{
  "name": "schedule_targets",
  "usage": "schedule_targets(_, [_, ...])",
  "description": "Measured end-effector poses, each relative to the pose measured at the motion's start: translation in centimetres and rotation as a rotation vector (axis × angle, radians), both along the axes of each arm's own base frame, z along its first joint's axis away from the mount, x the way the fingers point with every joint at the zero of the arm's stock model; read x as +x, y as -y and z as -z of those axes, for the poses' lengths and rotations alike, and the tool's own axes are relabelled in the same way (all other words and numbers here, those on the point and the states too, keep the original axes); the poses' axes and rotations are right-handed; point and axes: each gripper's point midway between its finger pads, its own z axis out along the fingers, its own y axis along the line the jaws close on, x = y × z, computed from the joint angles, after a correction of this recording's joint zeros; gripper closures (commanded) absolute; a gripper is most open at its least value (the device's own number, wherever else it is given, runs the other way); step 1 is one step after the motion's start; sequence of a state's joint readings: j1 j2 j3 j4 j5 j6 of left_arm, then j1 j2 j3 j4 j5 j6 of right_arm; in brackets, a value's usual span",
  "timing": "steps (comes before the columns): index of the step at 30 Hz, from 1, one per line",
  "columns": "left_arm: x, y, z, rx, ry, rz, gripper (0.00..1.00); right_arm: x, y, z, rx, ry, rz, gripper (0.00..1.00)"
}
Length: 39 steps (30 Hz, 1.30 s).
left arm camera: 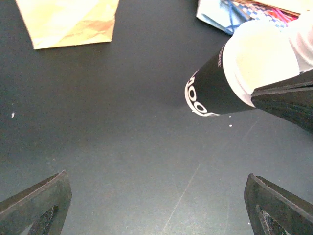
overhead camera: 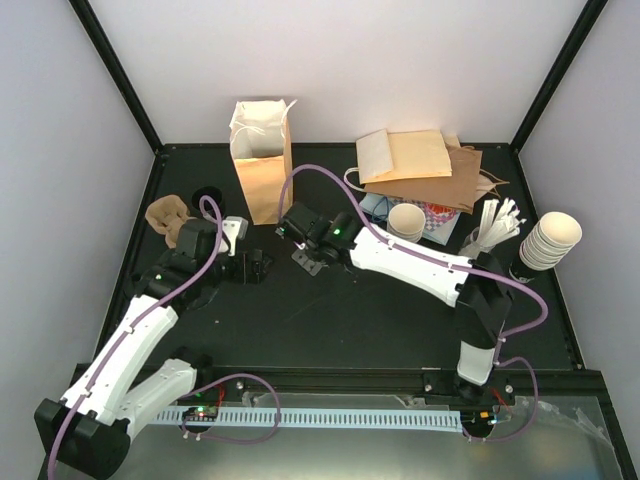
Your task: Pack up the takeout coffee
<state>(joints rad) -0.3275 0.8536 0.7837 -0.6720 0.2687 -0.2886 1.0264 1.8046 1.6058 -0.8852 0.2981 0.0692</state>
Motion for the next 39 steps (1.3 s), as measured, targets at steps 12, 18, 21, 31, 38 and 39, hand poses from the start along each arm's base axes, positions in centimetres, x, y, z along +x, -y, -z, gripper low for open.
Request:
schedule_targets(12, [0.3,-1.0,0.4,0.006,-0.018,-0.055,0.01,1.8,-3.1,1.2,0.037,0.047,-0.051,0.99])
schedule_targets(18, [0.3,-1.0,0.4,0.006,-0.020,-0.057,0.01,1.9,-3.5,3.6,-0.001,0.022,-0.060,0.99])
schedule_targets(21, [0.2,-1.1,0.6,0.007,-0.024,-0.056,0.01,1.9,-3.4,4.1,-0.012,0.015,-0.060,0.95])
schedule_targets(31, [0.1,-0.9,0.6,0.000,-0.026,-0.048,0.01,2.1,-2.8,3.9,-0.027,0.041,-0.041,0.62])
schedule_targets(38, [0.0,-0.6,0.5,-0.006,-0.023,-0.022,0.01,1.3,-0.9,-3.8,0.102,0.115,0.001,0.61])
schedule_targets(39, [-0.1,-0.4,0.4,-0.010,-0.023,-0.013,0.01,0.9,-0.3,-5.4,0.137,0.130,0.010,0.61])
